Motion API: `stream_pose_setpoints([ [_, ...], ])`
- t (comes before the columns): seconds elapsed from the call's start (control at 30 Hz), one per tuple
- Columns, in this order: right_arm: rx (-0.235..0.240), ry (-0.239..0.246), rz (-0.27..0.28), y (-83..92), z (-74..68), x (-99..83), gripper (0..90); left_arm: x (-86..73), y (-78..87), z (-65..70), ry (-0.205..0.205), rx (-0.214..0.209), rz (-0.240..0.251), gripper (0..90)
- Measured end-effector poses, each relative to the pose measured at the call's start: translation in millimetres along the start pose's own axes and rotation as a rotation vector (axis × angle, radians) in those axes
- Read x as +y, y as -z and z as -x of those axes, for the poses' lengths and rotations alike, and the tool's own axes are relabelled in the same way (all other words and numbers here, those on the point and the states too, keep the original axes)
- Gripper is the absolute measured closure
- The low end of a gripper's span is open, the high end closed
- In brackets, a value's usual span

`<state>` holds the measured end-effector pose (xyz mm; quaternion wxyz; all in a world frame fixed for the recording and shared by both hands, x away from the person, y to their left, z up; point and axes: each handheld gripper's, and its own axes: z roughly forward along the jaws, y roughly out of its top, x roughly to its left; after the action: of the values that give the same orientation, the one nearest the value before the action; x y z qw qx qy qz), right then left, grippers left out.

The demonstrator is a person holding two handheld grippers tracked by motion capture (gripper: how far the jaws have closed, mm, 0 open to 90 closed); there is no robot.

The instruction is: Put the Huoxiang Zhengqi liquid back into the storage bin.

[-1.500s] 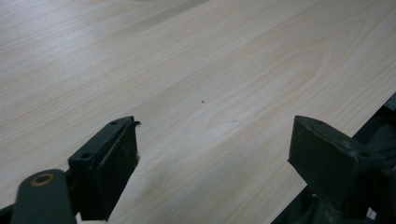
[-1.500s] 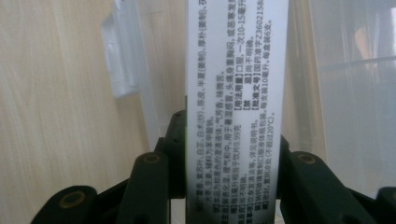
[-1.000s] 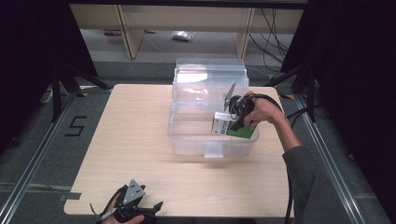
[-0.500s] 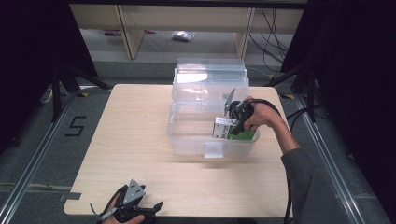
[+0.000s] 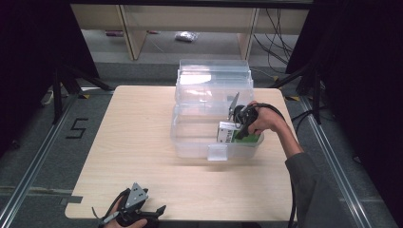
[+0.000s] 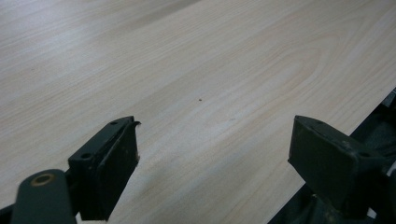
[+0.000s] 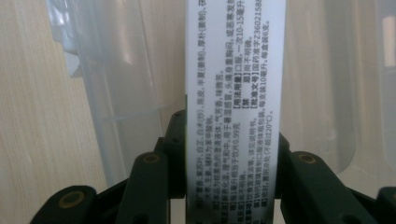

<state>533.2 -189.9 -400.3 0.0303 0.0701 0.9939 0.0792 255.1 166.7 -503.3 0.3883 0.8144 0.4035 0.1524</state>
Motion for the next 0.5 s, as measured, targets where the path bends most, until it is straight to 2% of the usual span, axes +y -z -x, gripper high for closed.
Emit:
stream_pose_setpoints([
  [0.03, 0.002, -0.036, -0.026, -0.8, -1.9, -1.2, 64.5, 0.5, -0.3, 0.6, 0.005, 0.001, 0.006, 15.1],
  [0.07, 0.002, -0.036, -0.026, -0.8, -1.9, -1.2, 64.5, 0.5, -0.3, 0.6, 0.005, 0.001, 0.006, 15.1],
  [0.1, -0.002, -0.027, -0.026, -1.6, -0.6, -2.2, 64.5, 0.3, -0.5, 0.6, 0.008, -0.001, 0.007, 15.1],
  [0.13, 0.01, 0.02, 0.003, -3.6, 1.6, -2.8, 64.4, -0.1, -0.4, -0.2, -0.002, 0.0, 0.001, 15.1],
  [0.2, -0.001, -0.037, -0.031, -2.8, -1.4, -3.7, 64.4, 0.3, 0.1, -0.1, -0.002, 0.002, -0.002, 15.1],
  [0.27, -0.004, -0.055, -0.038, -2.7, -2.5, -3.7, 64.4, 0.4, 0.1, -0.5, -0.004, 0.0, -0.002, 15.1],
  [0.33, 0.004, -0.014, -0.02, -5.2, 0.3, -3.6, 64.3, 0.0, 0.0, -0.4, -0.003, 0.0, -0.002, 15.1],
  [0.37, -0.002, -0.033, -0.035, -4.7, -1.4, -3.3, 64.3, 0.2, 0.2, -0.4, -0.003, 0.001, -0.002, 15.1],
  [0.4, -0.002, -0.003, -0.02, -6.5, 0.6, -3.0, 64.3, 0.6, 0.6, -0.3, -0.004, 0.003, -0.006, 15.1],
  [0.47, 0.004, -0.048, -0.046, -5.6, -2.7, -1.2, 64.3, 0.4, -0.3, 0.4, 0.006, 0.001, 0.006, 15.1],
  [0.5, 0.001, 0.003, -0.021, -8.1, 0.3, -1.0, 64.3, 0.0, -0.3, 0.6, 0.006, 0.002, 0.006, 15.1],
])
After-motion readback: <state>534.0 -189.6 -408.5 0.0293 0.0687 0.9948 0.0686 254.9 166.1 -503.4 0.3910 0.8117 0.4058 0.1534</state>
